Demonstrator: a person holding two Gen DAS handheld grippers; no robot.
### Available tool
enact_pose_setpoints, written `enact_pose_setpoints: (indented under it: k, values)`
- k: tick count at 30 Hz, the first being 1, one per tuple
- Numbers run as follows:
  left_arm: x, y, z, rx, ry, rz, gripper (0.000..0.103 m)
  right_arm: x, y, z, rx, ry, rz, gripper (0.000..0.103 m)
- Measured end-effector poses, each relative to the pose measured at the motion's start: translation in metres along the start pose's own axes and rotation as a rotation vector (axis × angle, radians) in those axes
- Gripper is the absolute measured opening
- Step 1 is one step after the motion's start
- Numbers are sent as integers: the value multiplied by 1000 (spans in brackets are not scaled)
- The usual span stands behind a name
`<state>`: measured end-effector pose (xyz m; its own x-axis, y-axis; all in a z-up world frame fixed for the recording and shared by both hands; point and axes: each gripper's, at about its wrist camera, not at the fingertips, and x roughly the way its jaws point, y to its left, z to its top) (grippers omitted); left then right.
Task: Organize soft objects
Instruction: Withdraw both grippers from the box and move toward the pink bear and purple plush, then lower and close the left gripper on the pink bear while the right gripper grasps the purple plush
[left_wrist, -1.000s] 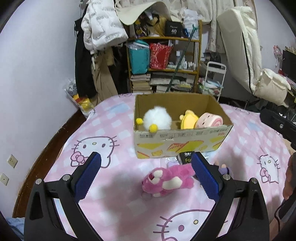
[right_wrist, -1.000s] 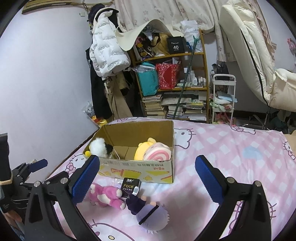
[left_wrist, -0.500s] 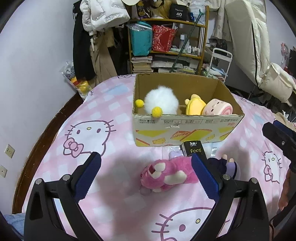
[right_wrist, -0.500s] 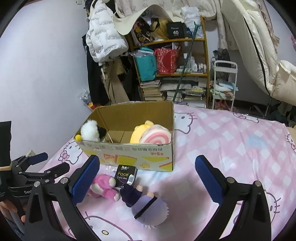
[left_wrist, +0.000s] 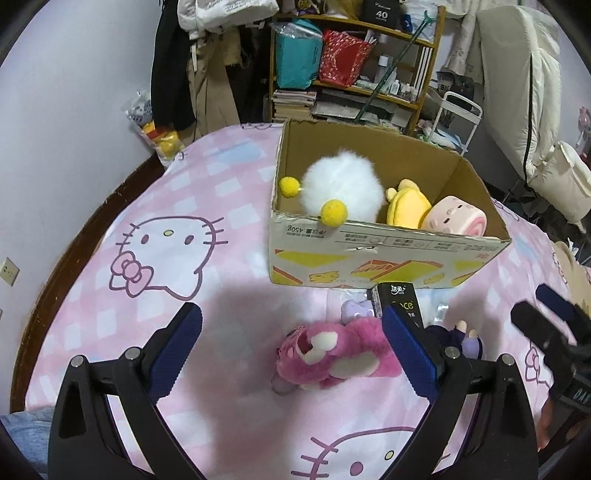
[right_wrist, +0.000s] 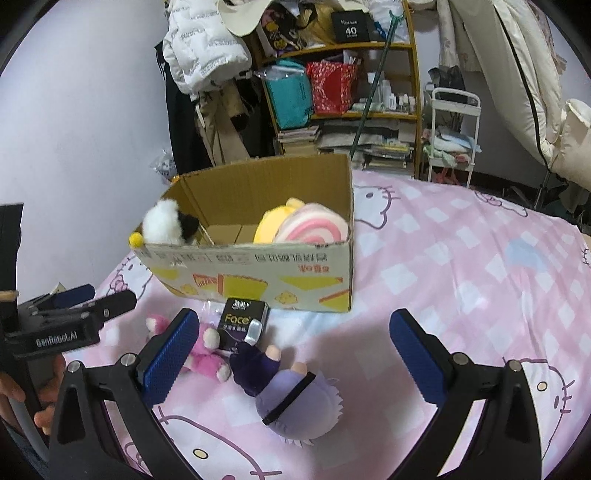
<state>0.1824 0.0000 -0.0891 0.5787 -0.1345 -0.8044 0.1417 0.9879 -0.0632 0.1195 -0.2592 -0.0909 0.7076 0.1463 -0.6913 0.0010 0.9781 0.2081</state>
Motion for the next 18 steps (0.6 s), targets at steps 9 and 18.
enact_pose_setpoints:
  k: [9, 18]
  values:
    - [22, 1, 2, -20, 68, -23, 97, 24, 7, -10, -29, 81, -9, 103]
    - [31, -3, 0, -6, 124, -57, 97, 40, 11, -17, -62, 142, -14, 103]
